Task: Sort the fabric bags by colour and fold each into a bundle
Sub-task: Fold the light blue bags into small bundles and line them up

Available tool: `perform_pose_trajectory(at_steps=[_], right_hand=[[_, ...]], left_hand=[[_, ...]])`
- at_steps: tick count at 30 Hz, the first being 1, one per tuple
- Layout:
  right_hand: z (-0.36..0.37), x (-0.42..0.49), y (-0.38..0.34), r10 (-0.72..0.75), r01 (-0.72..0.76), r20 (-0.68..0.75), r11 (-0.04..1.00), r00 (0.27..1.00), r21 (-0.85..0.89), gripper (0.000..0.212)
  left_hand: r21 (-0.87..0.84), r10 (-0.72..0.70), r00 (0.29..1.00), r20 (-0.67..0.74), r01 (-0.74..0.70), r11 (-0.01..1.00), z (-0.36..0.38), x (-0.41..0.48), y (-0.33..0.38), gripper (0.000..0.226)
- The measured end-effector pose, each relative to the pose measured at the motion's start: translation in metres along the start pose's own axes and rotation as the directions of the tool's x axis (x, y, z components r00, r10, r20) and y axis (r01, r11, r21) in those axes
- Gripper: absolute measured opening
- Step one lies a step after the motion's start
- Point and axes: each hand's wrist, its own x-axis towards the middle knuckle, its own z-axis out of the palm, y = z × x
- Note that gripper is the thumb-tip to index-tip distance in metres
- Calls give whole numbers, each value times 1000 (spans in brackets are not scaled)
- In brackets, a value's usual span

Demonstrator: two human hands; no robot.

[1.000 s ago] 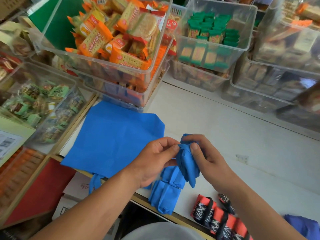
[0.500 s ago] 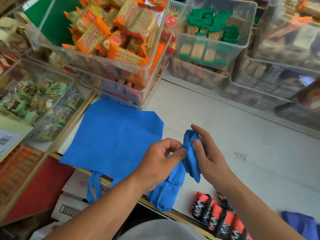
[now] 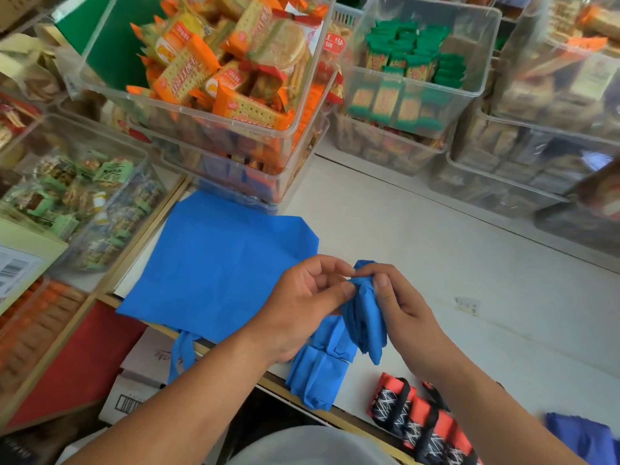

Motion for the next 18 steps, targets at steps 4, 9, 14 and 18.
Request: perform_pose_trajectory(at_steps=[4, 9, 14, 18], right_hand=[[0, 1, 1, -8, 7, 31, 1000, 999, 26, 28], [-2, -3, 11, 29, -29, 46, 999, 999, 12, 31], [-4, -5, 5, -10, 9, 77, 1000, 997, 11, 29], [-2, -4, -2, -47, 49, 94, 999, 994, -16, 32]], left_hand=[[-228, -94, 981, 169, 131, 965, -3, -2, -2, 22], [165, -16, 996, 91, 1, 986, -5, -3, -3, 28], [191, 71, 997, -5, -69, 979, -2, -7, -8, 20], [81, 53, 998, -21, -51, 995, -2, -5, -3, 21]])
